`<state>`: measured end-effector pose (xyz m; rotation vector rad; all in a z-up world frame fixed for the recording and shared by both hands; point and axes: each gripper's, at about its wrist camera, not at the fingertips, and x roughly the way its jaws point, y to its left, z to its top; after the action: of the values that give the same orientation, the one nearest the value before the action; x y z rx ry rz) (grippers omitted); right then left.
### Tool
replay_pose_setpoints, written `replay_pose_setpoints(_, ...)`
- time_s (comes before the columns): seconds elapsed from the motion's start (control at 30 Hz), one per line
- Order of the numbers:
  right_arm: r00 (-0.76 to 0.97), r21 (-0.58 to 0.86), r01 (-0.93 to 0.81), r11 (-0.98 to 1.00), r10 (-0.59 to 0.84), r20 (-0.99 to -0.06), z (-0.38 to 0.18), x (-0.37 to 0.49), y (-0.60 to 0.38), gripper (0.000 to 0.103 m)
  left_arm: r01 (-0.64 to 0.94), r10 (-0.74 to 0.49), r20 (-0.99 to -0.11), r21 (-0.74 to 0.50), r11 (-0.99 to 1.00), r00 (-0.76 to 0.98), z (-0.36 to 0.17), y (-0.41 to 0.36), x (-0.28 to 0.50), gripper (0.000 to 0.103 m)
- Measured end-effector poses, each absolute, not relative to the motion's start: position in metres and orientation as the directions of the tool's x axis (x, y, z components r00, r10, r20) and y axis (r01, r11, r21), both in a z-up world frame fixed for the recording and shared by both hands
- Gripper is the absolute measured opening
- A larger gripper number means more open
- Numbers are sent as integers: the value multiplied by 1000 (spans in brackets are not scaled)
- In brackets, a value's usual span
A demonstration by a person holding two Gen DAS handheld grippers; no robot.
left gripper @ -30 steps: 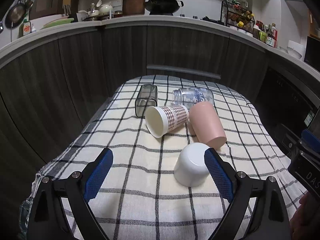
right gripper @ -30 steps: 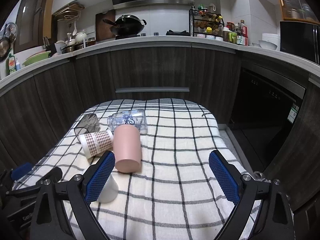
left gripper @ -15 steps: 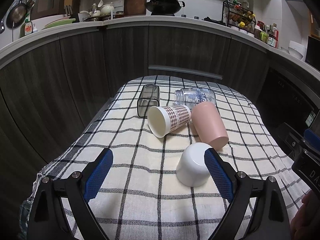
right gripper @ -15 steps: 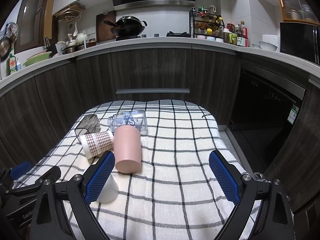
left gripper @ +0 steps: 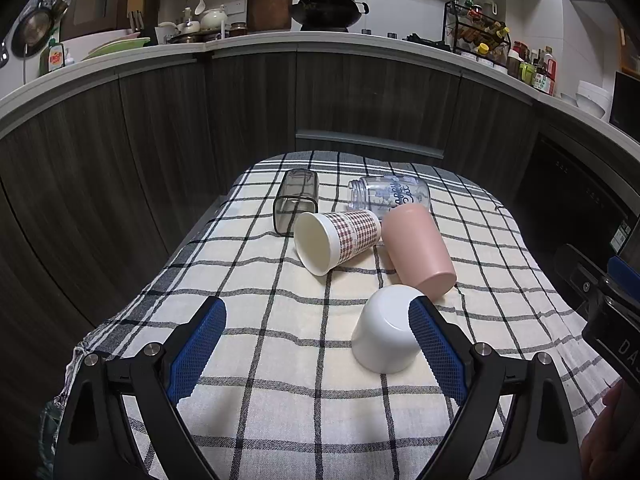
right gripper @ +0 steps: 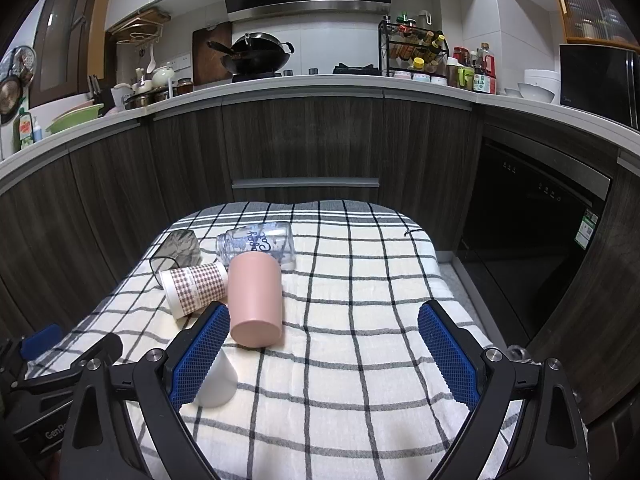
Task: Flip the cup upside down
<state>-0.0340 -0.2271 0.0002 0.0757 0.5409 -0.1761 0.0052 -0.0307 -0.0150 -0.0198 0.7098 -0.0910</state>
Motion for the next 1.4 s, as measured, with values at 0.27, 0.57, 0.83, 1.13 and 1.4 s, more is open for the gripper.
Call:
replay_pose_setpoints(0.27,842,26,187,982,-146,-519,0,-34,-227,95,78,-91,-650,-49,996,754,-16,-31,5,94)
replay_pose_setpoints(0.57,843,25,186,982,-146,-518,1,-35,-227,95,79,-93,-649,-50,996,755,-15,-30,4,94)
replay_pose_setpoints(0.83,842,26,187,982,-147,-518,1,-34,-227,95,80,-93,-647,-51,996,756,-15,-30,4,94)
replay_pose_setpoints(1.13,842,26,187,982,-147,-518,1,-35,-227,95,81,-95,-646,-51,995,757,-13,-31,4,94)
replay_pose_setpoints(1.4,850,23,188,982,-151,-505,5,-36,-226,99,83,-90,-635,-41,996,767,-11,-33,3,97)
